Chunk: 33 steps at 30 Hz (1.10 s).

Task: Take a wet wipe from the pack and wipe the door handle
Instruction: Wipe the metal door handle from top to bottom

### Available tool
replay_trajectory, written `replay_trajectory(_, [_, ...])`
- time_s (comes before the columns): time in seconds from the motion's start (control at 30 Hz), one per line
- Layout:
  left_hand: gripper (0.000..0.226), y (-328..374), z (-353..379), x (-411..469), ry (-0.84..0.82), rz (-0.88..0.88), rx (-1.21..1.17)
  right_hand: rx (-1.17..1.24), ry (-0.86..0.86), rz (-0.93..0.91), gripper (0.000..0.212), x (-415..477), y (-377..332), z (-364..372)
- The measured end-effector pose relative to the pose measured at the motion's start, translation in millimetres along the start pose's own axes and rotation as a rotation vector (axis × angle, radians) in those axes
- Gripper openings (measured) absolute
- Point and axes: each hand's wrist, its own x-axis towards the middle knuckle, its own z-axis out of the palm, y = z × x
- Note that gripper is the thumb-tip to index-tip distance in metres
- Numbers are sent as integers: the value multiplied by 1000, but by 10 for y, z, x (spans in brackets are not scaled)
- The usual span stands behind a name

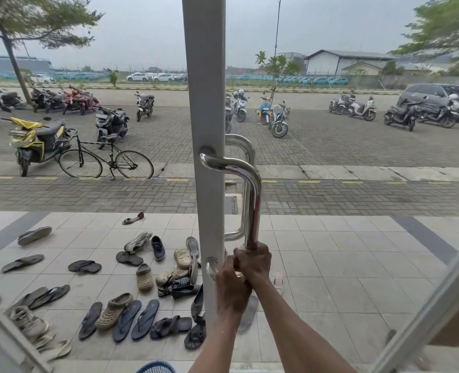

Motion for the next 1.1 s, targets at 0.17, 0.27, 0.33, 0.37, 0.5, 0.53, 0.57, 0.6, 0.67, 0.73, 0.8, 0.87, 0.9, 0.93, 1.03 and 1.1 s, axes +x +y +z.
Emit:
replay_trajectory(0.17, [24,-108,75,-97,27,-71,-30,20,-17,18,27,-25,139,25])
replay_trajectory(0.27, [17,-139,101,-133,51,-106,5,49,-29,25,12,-48,216,34])
replay_trajectory(0.33, [15,-158,122,-124,63,-112,6,63,-35,20,9,-32,227,15])
replay_trajectory(0.37, [13,-149,116,-118,67,-115,13,56,-41,20,9,-23,223,12])
replay_trajectory(0.5, [12,-106,83,-39,81,-111,39,5,-52,7,25,3,128,-23])
replay_trajectory(0.53, [13,-67,70,-23,92,-105,47,-9,-49,3,28,5,92,-37])
replay_trajectory(0.57, [14,-1,42,3,104,-96,56,-20,-45,0,27,8,34,-57])
replay_trajectory(0.6, [13,58,16,31,117,-83,66,-21,-41,1,25,17,-14,-72])
replay_trajectory(0.67, [11,173,-38,77,128,-72,81,-22,-24,-5,21,11,-114,-110])
replay_trajectory(0.73, [12,227,-57,96,139,-72,78,-26,-15,-12,17,8,-167,-125])
replay_trajectory(0.8, [14,239,-63,94,138,-69,60,-26,-13,-13,17,-6,-176,-115])
replay_trajectory(0.87, [15,197,-28,78,132,-56,41,-31,-7,-14,20,-12,-150,-96])
replay_trajectory(0.9, [14,182,-17,62,140,-55,36,-36,-6,-14,20,-10,-125,-80])
replay_trajectory(0.93, [14,174,-10,45,146,-53,35,-37,-8,-14,20,-8,-97,-71])
replay_trajectory(1.03, [16,83,40,-5,111,-67,60,-49,-20,3,20,-18,8,-44])
replay_trajectory(1.1, [16,63,44,-42,97,-104,60,-70,-31,13,19,-13,84,-22])
